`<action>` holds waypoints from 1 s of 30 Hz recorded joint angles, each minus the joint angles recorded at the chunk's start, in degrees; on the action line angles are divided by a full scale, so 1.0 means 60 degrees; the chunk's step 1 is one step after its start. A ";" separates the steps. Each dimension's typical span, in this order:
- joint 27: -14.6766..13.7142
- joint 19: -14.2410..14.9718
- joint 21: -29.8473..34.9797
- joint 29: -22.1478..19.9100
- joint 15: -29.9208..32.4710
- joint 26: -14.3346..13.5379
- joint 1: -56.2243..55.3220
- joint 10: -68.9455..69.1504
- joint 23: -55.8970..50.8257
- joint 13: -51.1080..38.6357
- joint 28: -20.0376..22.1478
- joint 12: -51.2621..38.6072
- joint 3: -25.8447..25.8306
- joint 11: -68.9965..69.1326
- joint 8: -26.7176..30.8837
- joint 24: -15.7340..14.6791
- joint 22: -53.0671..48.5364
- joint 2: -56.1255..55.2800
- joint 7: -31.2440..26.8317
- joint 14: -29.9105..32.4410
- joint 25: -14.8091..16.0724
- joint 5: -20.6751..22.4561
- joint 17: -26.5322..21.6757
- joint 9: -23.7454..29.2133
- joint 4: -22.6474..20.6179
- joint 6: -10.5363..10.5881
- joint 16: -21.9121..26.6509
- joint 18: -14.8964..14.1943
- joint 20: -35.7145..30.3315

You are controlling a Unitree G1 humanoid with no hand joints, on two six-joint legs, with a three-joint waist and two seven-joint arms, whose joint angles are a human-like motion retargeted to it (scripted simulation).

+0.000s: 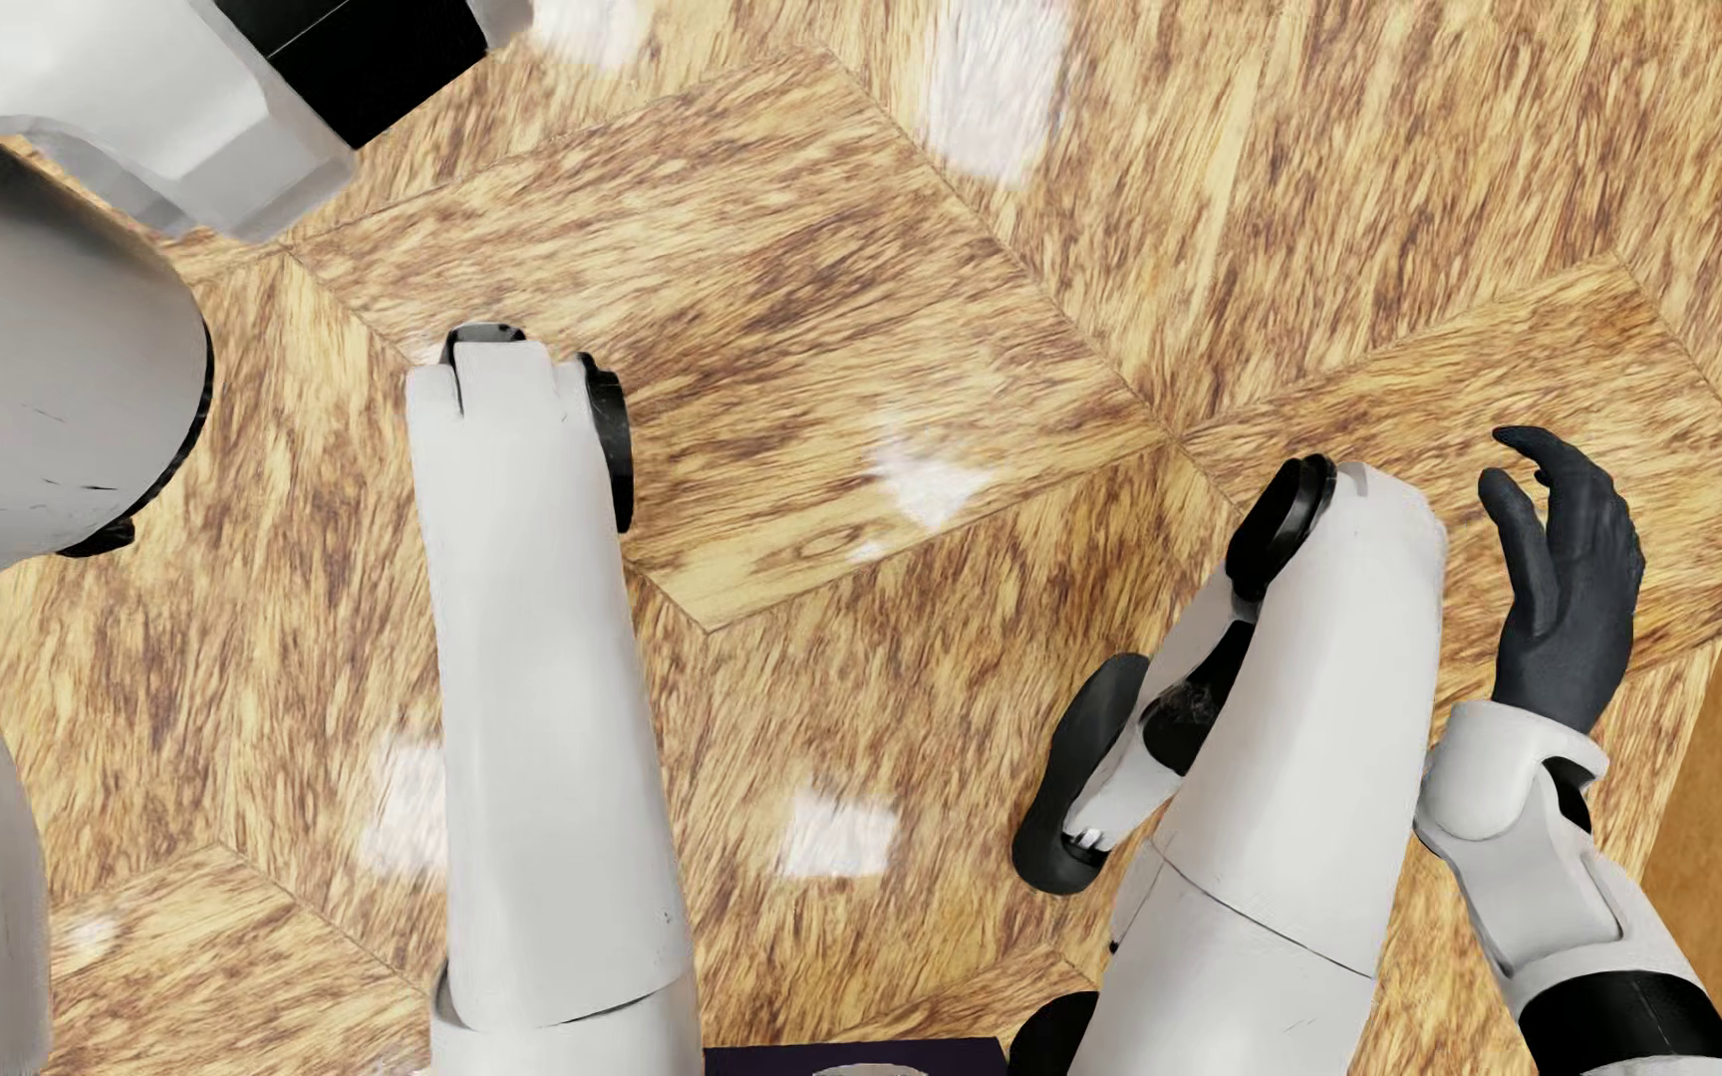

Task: Sit on the dark box

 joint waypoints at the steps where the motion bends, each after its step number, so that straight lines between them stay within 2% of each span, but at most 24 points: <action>1: 0.0182 -0.0079 0.0080 -0.0454 -0.0036 -0.0006 -0.0150 0.0306 -0.0377 -0.0095 0.0052 0.0278 0.0007 0.0427 0.0132 -0.0044 -0.0324 -0.0043 0.0033 0.0126 -0.0032 -0.0036 -0.0201 0.0040 -0.0097 0.0003 0.0106 -0.0032 0.0002; 2: 0.0361 -0.0061 0.0227 -0.0555 0.0048 -0.0061 -0.0157 0.0576 -0.0720 -0.0168 0.0024 0.1341 -0.0011 0.0755 0.0258 0.0024 -0.0713 0.0025 -0.0045 0.0228 -0.0134 -0.0027 -0.0438 0.0019 -0.0083 0.0137 0.0277 -0.0132 0.0286; 3: 0.0289 -0.0190 0.0339 -0.0464 0.0233 -0.0256 -0.0026 0.0771 -0.1115 -0.0216 -0.0048 0.2604 -0.0006 0.1000 0.0342 0.0136 -0.1076 0.0027 -0.0027 0.0312 -0.0347 0.0016 -0.0566 0.0024 0.0013 0.0084 0.0321 -0.0120 0.0598; 4: 0.0338 -0.0089 0.0404 -0.0295 0.0413 -0.0115 0.0185 0.0893 -0.1524 -0.0255 -0.0048 0.4012 -0.0046 0.1175 0.0466 0.0292 -0.1431 0.0103 -0.0112 0.0321 -0.0602 0.0033 -0.0581 0.0027 0.0206 0.0021 0.0371 -0.0422 0.1089; 5: 0.0592 -0.0011 0.0638 -0.0275 0.0695 -0.0260 0.0545 0.0900 -0.1837 -0.0284 -0.0122 0.5948 -0.0069 0.1265 0.0447 0.0408 -0.1932 0.0307 -0.0121 0.0398 -0.0684 0.0053 -0.0550 -0.0028 0.0238 0.0012 0.0356 -0.0478 0.1637; 7: 0.0496 0.0235 0.1053 0.0767 0.1161 -0.0303 0.1319 0.0794 -0.2280 -0.0362 -0.0230 1.0290 -0.0205 0.1335 0.0522 0.0993 -0.2909 0.0754 -0.0047 0.0401 -0.1276 0.0091 -0.0459 -0.0204 0.0544 0.0039 0.0185 -0.0573 0.3398; 8: 0.0648 0.0394 0.1233 0.1156 0.1723 -0.0340 0.1724 0.0789 -0.2534 -0.0375 -0.0159 1.1610 -0.0232 0.1460 0.0593 0.1053 -0.3575 0.0681 -0.0080 0.0300 -0.1512 0.0224 -0.0326 -0.0286 0.0708 -0.0101 0.0090 -0.0621 0.4142; 9: 0.0930 0.0057 0.1481 0.1115 0.2751 -0.0097 0.2050 0.0815 -0.2930 -0.0398 -0.0300 1.2558 -0.0245 0.1564 0.0788 0.1186 -0.4446 0.0374 0.0015 0.0381 -0.1813 0.0341 -0.0354 -0.0347 0.0804 -0.0083 -0.0003 -0.0454 0.4890; 10: 0.1511 0.0222 0.1828 0.0918 0.2783 -0.0255 0.2534 0.0687 -0.3278 -0.0493 -0.0858 1.3271 -0.0354 0.1561 0.1256 0.1385 -0.5173 -0.0037 0.0090 0.0293 -0.2114 0.0503 -0.0340 -0.0390 0.0869 -0.0119 -0.0014 -0.0644 0.5627; 11: 0.1057 0.0135 0.2174 0.1500 0.2772 -0.0738 0.2815 0.0665 -0.3716 -0.0566 -0.1302 1.4120 -0.0419 0.1324 0.1358 0.1691 -0.5629 -0.0222 0.0114 0.0368 -0.2421 0.0907 -0.0326 -0.0493 0.1048 -0.0058 -0.0132 -0.0599 0.6305; 12: 0.0769 0.0646 0.2533 0.2294 0.3096 -0.0619 0.3168 0.0579 -0.4106 -0.0643 -0.1862 1.5134 -0.0498 0.0862 0.1432 0.1950 -0.6025 -0.0289 0.0189 0.0455 -0.2557 0.1309 -0.0229 -0.0590 0.1202 0.0001 -0.0261 -0.0666 0.6911; 14: 0.0049 0.0784 0.3126 0.4205 0.3765 -0.1204 0.3663 0.0454 -0.4394 -0.1009 -0.3230 1.6740 -0.0653 -0.0055 0.1293 0.2576 -0.6082 0.0015 0.0136 0.0835 -0.2889 0.1957 -0.0060 -0.0825 0.1471 0.0070 -0.0604 -0.1131 0.7691; 15: -0.0500 0.0654 0.3537 0.5244 0.3902 -0.1487 0.3674 0.0447 -0.4112 -0.1346 -0.4022 1.7172 -0.0773 -0.0388 0.1165 0.2796 -0.5769 0.0347 0.0064 0.1267 -0.2891 0.2216 0.0055 -0.0914 0.1632 0.0130 -0.0755 -0.1290 0.8014; 16: -0.0638 0.0559 0.3796 0.5791 0.4385 -0.1535 0.3638 0.0455 -0.3731 -0.1598 -0.4306 1.7418 -0.0817 -0.0736 0.1093 0.2870 -0.5332 0.0724 -0.0028 0.1393 -0.3072 0.2323 0.0097 -0.0974 0.1660 0.0242 -0.1014 -0.1415 0.8089; 17: -0.0636 0.0518 0.3982 0.6262 0.3912 -0.1713 0.3721 0.0480 -0.3270 -0.1713 -0.4167 1.7619 -0.0854 -0.1003 0.1116 0.3134 -0.4850 0.1146 -0.0049 0.0850 -0.3099 0.2438 0.0176 -0.1087 0.1669 0.0299 -0.1230 -0.1396 0.8071; 18: -0.0601 0.0132 0.4254 0.6345 0.3865 -0.1554 0.3961 0.0415 -0.2743 -0.1806 -0.3699 1.7673 -0.0862 -0.1045 0.0960 0.3272 -0.4470 0.1246 0.0137 0.0589 -0.3100 0.2628 0.0235 -0.1137 0.1761 0.0208 -0.1365 -0.1007 0.8112; 19: -0.0905 0.0105 0.4320 0.5649 0.4083 -0.1468 0.4169 0.0229 -0.2264 -0.1910 -0.3227 1.7534 -0.0848 -0.1051 0.0972 0.3226 -0.3933 0.1263 0.0250 0.0716 -0.3098 0.2606 0.0220 -0.1165 0.1810 0.0228 -0.1520 -0.1025 0.8077; 20: -0.0716 0.0180 0.4511 0.5255 0.4113 -0.1244 0.4344 -0.0051 -0.2074 -0.2012 -0.2973 1.7369 -0.0848 -0.1070 0.1020 0.3156 -0.3476 0.1367 0.0313 0.1060 -0.2837 0.2654 0.0179 -0.1180 0.1811 0.0337 -0.1567 -0.1037 0.7944; 21: -0.0659 0.0027 0.4594 0.5394 0.3944 -0.1217 0.4350 -0.0013 -0.2086 -0.2048 -0.3201 1.7247 -0.0810 -0.1077 0.0958 0.3216 -0.3252 0.1490 0.0445 0.1124 -0.2799 0.2626 0.0065 -0.1260 0.1792 0.0411 -0.1525 -0.0894 0.7892; 23: -0.1048 0.0013 0.4792 0.6037 0.3822 -0.1465 0.4404 -0.0003 -0.1703 -0.2300 -0.3473 1.7159 -0.0827 -0.1031 0.1029 0.3135 -0.3075 0.1588 0.0418 0.1159 -0.2780 0.2598 0.0043 -0.1357 0.1845 0.0465 -0.1443 -0.1144 0.7890; 25: -0.0833 0.0017 0.4813 0.5717 0.3713 -0.1415 0.4354 0.0014 -0.1333 -0.2236 -0.3367 1.7042 -0.0824 -0.0953 0.1071 0.2747 -0.2809 0.1584 0.0422 0.1140 -0.2544 0.2568 0.0207 -0.1533 0.1844 0.0463 -0.1299 -0.1153 0.7803; 27: -0.0684 0.0024 0.4616 0.5202 0.3696 -0.1385 0.4239 0.0050 -0.1204 -0.2072 -0.3130 1.6773 -0.0672 -0.0922 0.1071 0.2775 -0.2538 0.1560 0.0369 0.1122 -0.2458 0.2472 0.0232 -0.1584 0.1750 0.0531 -0.1337 -0.1030 0.7455; 28: -0.0722 0.0051 0.4548 0.5151 0.3689 -0.1340 0.4200 0.0048 -0.1166 -0.2017 -0.3031 1.6682 -0.0641 -0.0899 0.1080 0.2848 -0.2465 0.1550 0.0367 0.1188 -0.2673 0.2412 0.0308 -0.1584 0.1688 0.0567 -0.1426 -0.0962 0.7385; 30: -0.0374 0.0048 0.4645 0.4691 0.3632 -0.1131 0.4168 0.0093 -0.1000 -0.1940 -0.2673 1.6690 -0.0639 -0.0868 0.1144 0.2857 -0.2211 0.1559 0.0330 0.1218 -0.2618 0.2375 0.0390 -0.1622 0.1633 0.0592 -0.1603 -0.0969 0.7322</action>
